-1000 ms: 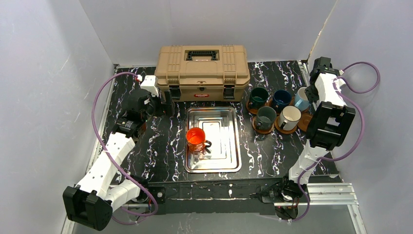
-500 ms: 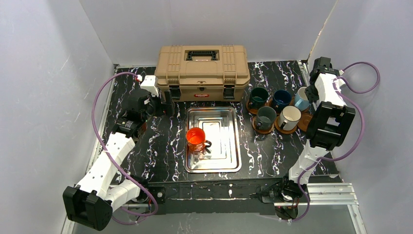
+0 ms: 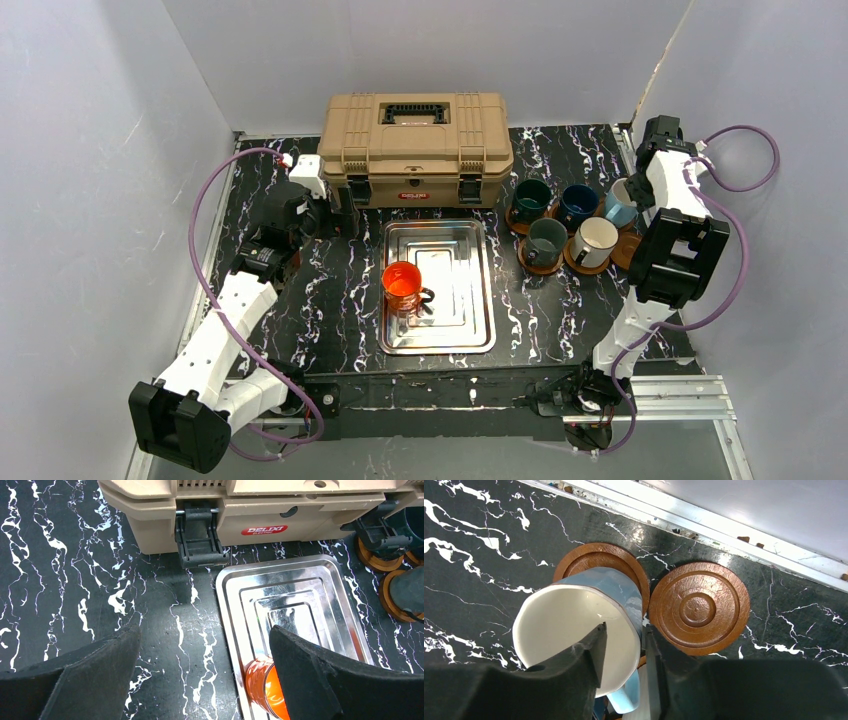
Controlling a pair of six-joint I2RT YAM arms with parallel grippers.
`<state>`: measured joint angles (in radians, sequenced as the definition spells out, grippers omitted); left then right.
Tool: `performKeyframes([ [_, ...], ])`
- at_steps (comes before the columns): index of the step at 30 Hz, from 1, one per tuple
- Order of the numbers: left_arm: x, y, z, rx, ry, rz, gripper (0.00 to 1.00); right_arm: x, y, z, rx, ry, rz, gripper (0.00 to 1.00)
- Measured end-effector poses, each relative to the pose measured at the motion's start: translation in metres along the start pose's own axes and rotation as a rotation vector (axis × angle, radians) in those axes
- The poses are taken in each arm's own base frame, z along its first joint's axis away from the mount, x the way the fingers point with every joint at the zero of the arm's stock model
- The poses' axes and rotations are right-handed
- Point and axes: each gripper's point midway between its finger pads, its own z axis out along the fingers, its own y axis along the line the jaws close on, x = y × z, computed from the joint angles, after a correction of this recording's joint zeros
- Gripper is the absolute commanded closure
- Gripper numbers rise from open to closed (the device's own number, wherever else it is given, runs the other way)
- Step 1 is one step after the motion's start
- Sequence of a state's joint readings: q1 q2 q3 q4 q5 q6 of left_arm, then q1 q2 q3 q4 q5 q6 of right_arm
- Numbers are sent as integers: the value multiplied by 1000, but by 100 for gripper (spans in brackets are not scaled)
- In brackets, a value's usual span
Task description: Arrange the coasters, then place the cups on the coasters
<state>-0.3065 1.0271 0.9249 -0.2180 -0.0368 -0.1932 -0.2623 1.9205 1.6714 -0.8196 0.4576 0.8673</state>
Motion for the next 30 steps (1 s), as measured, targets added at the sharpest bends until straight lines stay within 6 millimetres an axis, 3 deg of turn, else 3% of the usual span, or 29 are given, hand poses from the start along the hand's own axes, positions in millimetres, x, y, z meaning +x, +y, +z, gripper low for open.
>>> performKeyframes([
  [9,0,-2,0,5,1,3,2,-2,2,0,-9,-7,-3,38],
  [18,0,-2,0,6,1,4,2,-3,-2,-8,-26,-23,-49,32],
  [30,-3,-3,-4,10,-15,5,2,-15,-13,-54,-129,-88,-84,18],
])
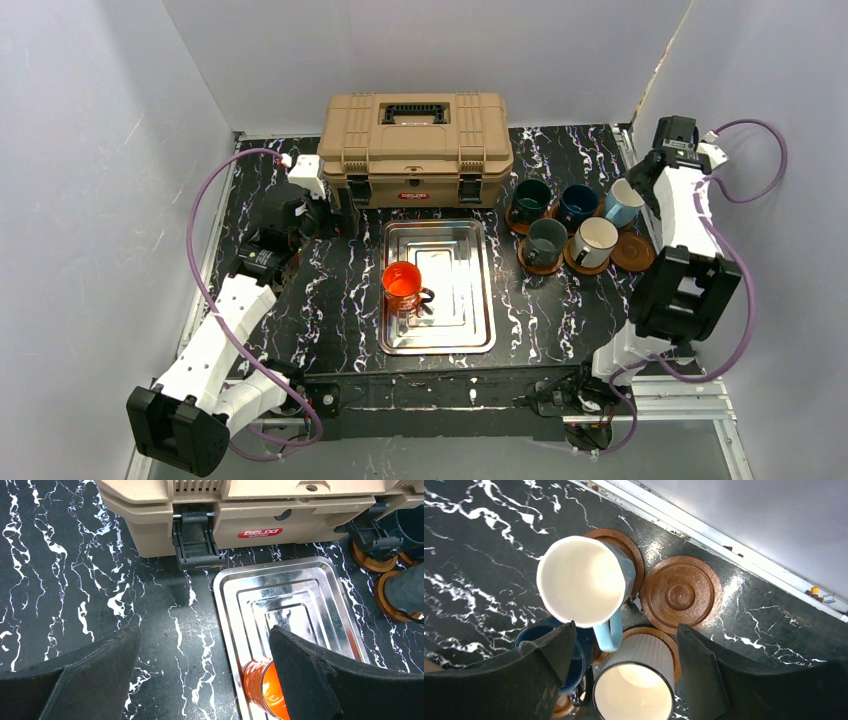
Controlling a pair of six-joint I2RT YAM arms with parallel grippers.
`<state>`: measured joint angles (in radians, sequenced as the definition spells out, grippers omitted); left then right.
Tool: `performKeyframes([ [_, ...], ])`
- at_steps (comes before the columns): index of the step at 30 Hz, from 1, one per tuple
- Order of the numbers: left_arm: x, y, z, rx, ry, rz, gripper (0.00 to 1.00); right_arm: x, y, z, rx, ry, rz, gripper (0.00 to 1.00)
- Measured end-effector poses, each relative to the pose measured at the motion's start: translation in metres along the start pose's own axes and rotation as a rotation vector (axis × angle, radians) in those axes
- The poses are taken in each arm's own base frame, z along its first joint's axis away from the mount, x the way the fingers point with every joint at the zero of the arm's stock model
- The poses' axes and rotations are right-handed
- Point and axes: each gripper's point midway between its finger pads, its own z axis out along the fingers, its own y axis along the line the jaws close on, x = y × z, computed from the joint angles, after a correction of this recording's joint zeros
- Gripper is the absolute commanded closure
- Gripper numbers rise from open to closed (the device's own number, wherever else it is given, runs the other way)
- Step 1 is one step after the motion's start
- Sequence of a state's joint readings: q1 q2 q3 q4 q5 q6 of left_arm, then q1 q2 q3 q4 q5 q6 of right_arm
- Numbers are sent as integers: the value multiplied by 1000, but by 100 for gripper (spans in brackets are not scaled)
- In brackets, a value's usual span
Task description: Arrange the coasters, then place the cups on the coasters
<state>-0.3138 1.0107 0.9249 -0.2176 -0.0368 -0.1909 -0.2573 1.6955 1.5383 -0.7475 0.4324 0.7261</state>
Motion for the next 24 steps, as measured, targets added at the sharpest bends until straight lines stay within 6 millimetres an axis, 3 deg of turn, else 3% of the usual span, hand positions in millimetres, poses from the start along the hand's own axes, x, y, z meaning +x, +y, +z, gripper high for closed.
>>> performKeyframes([
  [7,-1,-2,-1,8,-4,-4,2,-14,-1,-53,-147,-66,-30,18],
  [11,-3,-4,-4,21,-13,-10,2,-10,6,-78,-283,-75,-64,21],
  [18,-5,-9,-7,45,-20,-30,2,15,18,-118,-425,-95,-216,16],
  [24,-5,-10,-7,51,-19,-30,2,67,50,-164,-612,-82,-447,16],
])
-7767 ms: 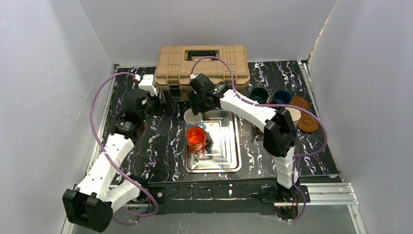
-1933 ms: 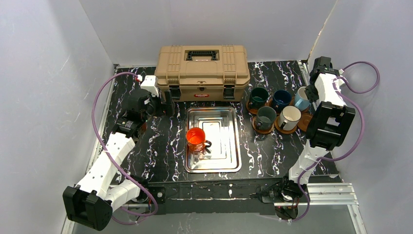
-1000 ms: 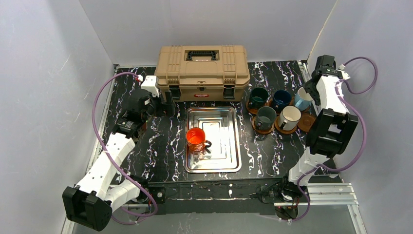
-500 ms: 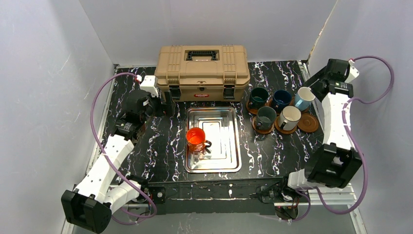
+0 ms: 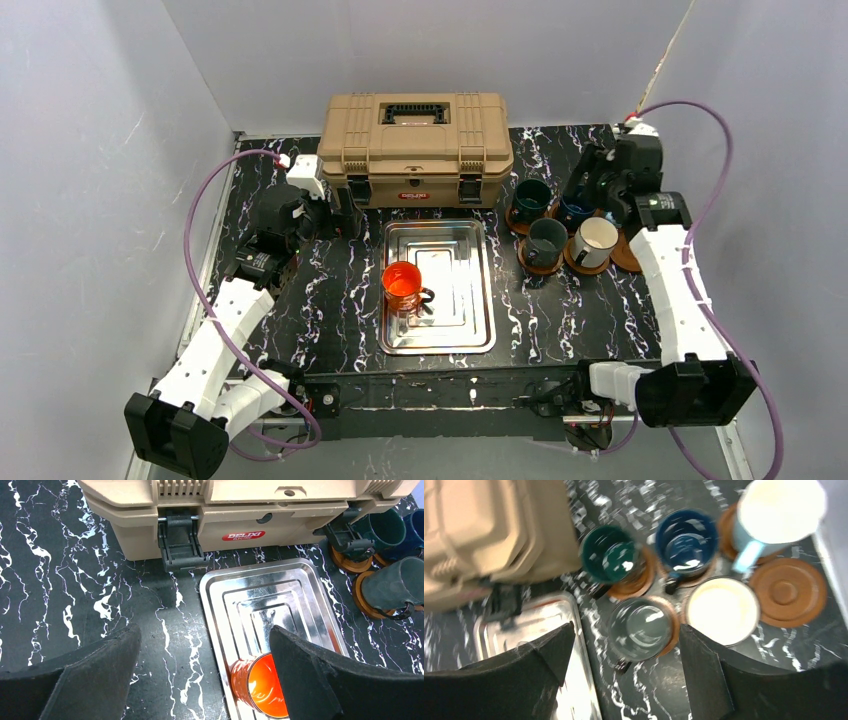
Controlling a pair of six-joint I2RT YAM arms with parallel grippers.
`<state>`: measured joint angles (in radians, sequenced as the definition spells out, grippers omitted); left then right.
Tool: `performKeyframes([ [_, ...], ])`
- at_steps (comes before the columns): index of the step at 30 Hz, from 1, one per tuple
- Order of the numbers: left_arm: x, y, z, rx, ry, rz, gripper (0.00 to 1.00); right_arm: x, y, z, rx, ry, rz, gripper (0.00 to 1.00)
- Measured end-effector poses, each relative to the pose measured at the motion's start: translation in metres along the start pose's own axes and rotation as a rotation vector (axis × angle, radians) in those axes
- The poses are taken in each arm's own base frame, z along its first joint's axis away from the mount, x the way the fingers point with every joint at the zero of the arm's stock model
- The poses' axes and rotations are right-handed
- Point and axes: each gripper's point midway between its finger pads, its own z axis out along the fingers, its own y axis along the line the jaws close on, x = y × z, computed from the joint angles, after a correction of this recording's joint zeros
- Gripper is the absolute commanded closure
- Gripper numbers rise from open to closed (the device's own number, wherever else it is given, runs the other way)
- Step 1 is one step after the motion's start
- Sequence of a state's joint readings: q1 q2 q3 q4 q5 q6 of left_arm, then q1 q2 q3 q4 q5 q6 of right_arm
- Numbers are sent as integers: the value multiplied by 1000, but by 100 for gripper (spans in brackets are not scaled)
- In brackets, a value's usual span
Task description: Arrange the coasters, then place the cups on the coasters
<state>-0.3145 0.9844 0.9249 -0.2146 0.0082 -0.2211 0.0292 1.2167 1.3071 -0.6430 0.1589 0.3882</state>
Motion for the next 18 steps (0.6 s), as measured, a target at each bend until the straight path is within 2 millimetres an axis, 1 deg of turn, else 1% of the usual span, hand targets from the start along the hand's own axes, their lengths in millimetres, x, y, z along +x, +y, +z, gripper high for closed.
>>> performKeyframes([
  [2,0,0,0,1,-1,0,2,17,23,-5,-90,30,-63,18],
  [4,-1,-1,0,2,-5,-3,2,37,47,-9,-184,70,-125,23],
  [5,-1,-1,0,6,-5,-6,2,49,61,-11,-234,95,-157,23],
  [8,0,-5,1,24,0,-17,2,77,95,-19,-346,143,-237,25],
  [13,2,-7,5,35,12,-26,2,134,153,-35,-511,229,-401,29],
  [15,2,-7,5,35,12,-25,2,156,171,-40,-554,258,-465,29],
  [18,0,-7,5,35,5,-21,2,188,191,-47,-600,299,-550,30],
])
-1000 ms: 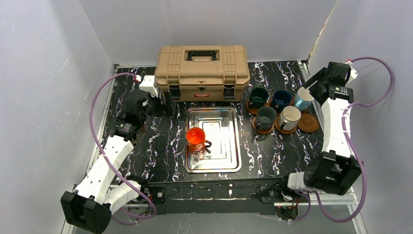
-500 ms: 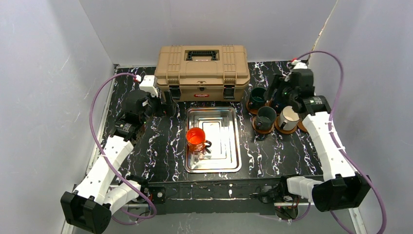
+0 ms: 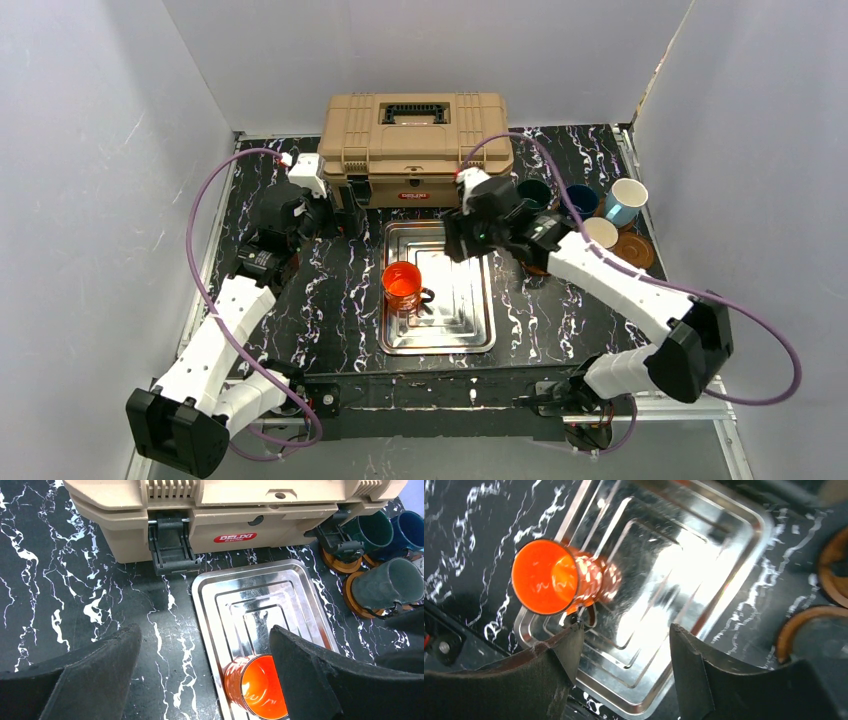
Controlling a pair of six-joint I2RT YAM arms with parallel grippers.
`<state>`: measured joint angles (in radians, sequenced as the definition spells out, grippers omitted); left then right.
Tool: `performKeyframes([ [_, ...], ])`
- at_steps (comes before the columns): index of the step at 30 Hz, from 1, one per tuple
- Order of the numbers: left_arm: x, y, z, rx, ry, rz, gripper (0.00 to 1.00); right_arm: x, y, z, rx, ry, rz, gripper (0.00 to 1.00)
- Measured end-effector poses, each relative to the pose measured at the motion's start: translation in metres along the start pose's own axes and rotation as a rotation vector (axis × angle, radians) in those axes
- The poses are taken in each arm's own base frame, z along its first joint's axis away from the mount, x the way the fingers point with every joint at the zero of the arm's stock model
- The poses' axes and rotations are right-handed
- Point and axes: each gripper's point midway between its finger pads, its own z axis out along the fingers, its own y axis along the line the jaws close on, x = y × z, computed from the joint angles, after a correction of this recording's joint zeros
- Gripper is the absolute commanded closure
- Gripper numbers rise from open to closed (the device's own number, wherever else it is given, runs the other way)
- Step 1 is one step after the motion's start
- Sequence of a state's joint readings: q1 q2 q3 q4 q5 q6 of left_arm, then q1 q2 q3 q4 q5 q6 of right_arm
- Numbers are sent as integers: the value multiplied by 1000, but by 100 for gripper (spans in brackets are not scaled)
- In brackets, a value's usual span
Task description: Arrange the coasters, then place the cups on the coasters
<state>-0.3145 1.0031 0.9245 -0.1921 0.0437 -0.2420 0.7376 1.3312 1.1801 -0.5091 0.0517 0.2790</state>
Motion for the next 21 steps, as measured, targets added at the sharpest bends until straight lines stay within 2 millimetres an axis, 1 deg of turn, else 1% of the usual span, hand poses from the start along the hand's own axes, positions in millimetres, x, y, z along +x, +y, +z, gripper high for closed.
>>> performKeyframes([
  [1,-1,0,0,-1,-3,3,2,8,13,6,-16,22,-34,30],
  [4,-4,1,-2,-5,-16,11,2,25,36,20,-44,70,-104,31],
  [7,-5,1,-3,-8,-23,14,2,40,50,33,-51,115,-153,32],
  [12,-6,2,-4,-12,-25,14,2,51,68,59,-43,155,-213,35],
  [19,-6,2,-4,-14,-25,14,2,55,82,86,-31,182,-269,40],
  [21,-6,3,-4,-15,-26,15,2,56,84,92,-26,184,-286,42],
])
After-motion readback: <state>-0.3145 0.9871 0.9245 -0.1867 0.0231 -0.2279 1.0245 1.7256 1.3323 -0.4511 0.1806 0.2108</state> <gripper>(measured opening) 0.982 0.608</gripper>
